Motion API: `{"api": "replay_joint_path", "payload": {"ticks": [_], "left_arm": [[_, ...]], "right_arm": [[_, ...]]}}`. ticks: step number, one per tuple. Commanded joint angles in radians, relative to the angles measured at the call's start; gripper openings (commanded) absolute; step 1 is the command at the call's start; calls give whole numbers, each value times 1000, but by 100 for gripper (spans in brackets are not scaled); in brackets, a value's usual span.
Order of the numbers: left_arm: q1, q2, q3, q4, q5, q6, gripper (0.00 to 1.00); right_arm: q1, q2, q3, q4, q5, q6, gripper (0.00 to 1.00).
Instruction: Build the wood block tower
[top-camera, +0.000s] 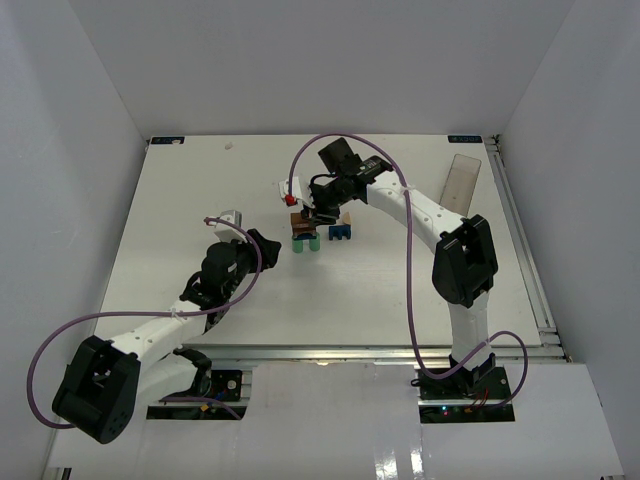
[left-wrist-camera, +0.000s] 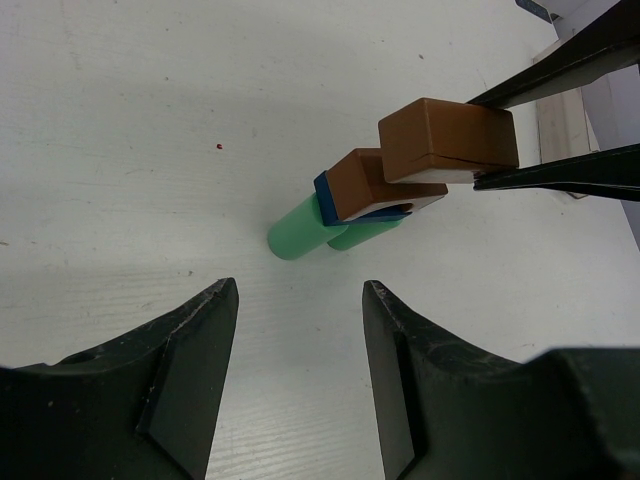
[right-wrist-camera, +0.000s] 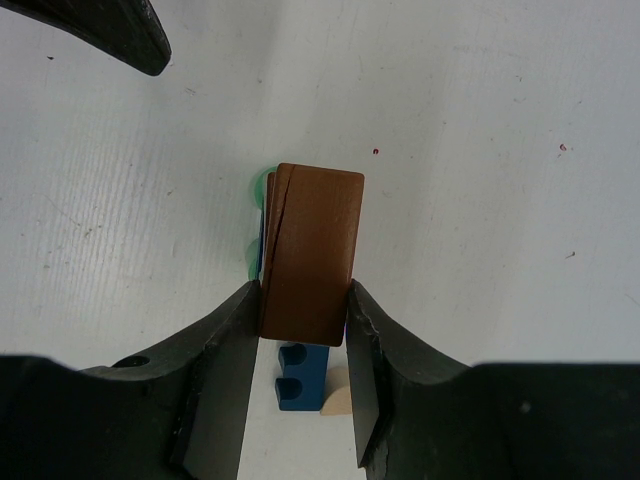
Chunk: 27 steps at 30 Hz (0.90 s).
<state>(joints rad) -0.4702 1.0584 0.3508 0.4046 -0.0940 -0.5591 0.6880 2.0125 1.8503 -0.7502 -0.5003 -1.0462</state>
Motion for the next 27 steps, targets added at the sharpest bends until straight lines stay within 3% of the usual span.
{"api": "replay_joint_path", "payload": {"ticks": [1,27], "left_arm": [[5,-12,26,23,6,-4,63],[5,-11,27,28,10,-2,64]], "right_arm": [[4,-11,-4,26,-17,12,19],[4,3,5,-5,-31,3,23]]}}
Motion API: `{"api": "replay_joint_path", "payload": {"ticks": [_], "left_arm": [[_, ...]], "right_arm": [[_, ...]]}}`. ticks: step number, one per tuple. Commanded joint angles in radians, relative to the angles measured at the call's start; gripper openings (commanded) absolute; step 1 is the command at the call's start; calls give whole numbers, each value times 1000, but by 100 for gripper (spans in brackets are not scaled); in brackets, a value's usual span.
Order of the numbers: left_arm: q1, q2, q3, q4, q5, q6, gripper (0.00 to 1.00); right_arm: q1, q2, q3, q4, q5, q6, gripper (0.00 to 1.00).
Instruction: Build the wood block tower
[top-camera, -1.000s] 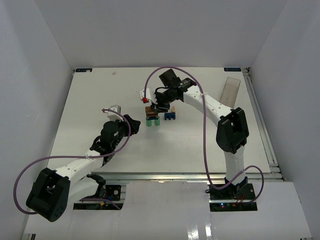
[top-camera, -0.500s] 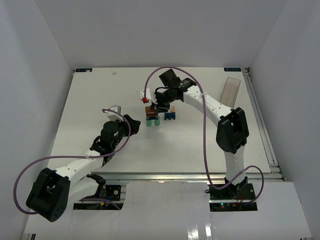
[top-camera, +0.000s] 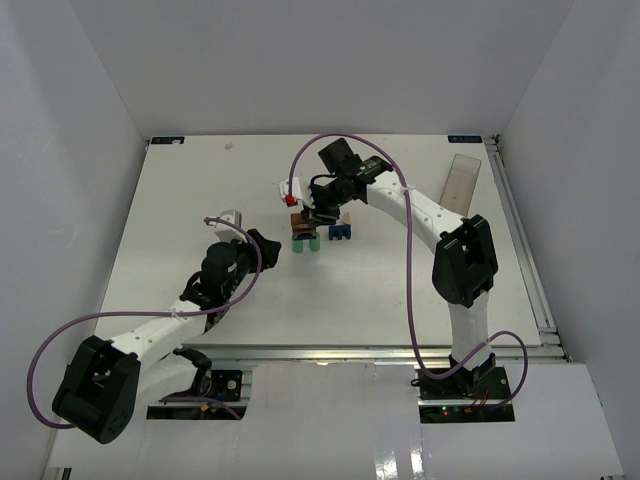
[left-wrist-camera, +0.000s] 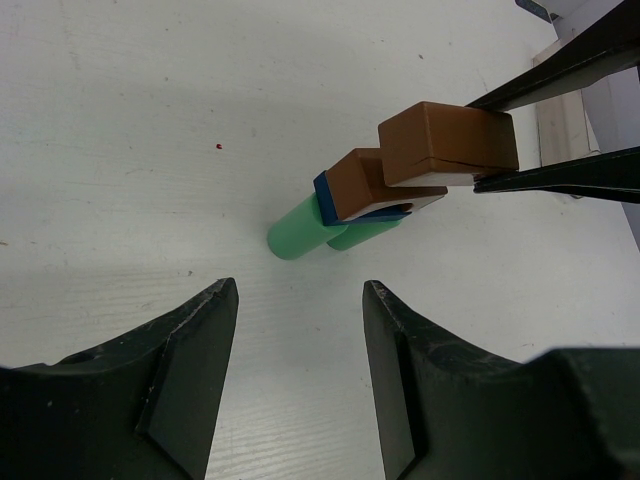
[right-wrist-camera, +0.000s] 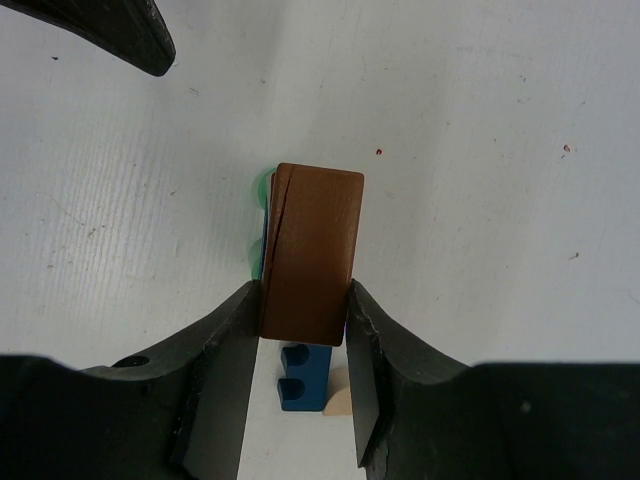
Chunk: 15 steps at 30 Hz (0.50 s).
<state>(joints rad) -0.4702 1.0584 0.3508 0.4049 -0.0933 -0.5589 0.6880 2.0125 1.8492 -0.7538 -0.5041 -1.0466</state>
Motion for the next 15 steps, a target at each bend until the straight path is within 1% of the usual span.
{"api": "replay_joint_path", "payload": {"ticks": [1,15], "left_arm": [[5,-11,26,28,9,-3,63],[5,-16,25,28,7,-3,63]], "right_arm": [[4,3,6,-1,-28,3,23],[4,14,9,-1,-23,5,24]]}}
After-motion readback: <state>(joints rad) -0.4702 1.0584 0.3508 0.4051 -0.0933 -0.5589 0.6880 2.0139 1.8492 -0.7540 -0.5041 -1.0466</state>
